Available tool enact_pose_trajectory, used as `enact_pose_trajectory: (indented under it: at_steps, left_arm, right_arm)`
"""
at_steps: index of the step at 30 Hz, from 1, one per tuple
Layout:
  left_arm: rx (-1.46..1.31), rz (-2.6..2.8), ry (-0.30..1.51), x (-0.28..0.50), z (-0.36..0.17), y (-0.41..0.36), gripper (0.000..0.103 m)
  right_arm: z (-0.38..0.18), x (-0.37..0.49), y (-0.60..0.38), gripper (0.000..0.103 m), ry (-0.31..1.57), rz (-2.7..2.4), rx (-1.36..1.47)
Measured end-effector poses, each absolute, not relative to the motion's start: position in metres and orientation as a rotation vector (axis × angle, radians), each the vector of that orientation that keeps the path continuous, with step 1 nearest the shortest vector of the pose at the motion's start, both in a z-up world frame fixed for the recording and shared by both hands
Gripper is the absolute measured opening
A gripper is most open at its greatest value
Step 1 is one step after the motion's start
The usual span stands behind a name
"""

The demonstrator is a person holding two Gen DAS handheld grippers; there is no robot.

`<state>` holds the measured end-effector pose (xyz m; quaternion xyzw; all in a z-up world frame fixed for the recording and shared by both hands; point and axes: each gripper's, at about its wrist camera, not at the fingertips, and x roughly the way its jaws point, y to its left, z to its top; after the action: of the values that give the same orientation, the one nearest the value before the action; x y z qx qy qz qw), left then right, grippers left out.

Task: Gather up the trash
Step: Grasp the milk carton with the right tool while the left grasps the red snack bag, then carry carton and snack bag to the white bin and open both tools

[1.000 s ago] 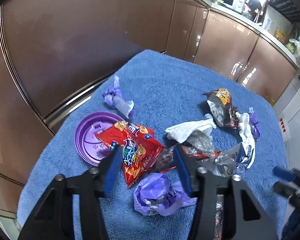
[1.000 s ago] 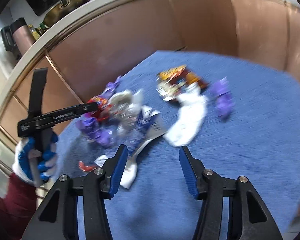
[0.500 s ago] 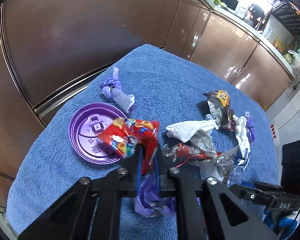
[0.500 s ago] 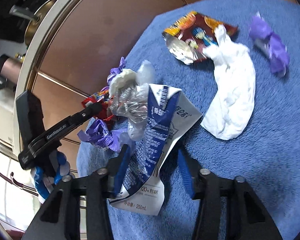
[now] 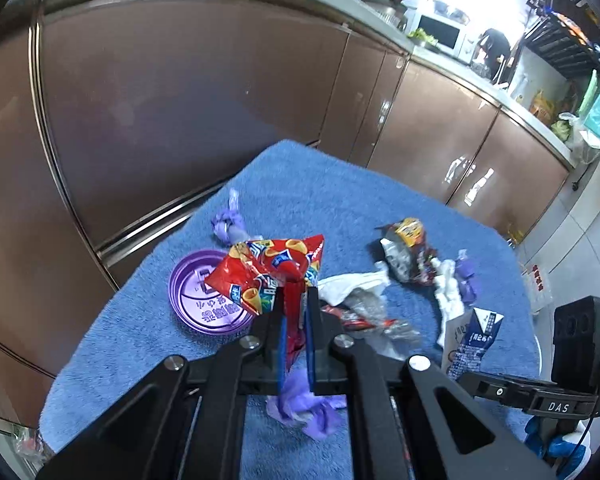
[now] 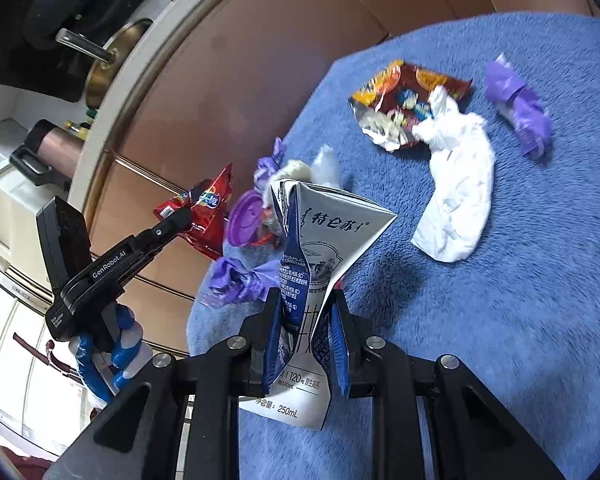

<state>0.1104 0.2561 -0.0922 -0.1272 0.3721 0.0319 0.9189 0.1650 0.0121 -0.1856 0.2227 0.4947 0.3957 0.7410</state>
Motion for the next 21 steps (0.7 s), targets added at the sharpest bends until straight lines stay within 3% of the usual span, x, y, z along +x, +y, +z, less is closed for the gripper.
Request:
enact_pose_trajectory:
  at_steps: [10,21]
  left_arm:
    - [-0.192,-0.157,0.712,0.11,-0.044,0.165,0.007]
    - [-0.017,-0.564,0.776,0.173,-0.037,-0.093,0.007]
  right_arm:
    - [-0.115,0.128,-0.11,0.023,0.832,0.717,0.527]
    - [-0.07,0.105,-0.349,0.023,0.61,0.093,0.382]
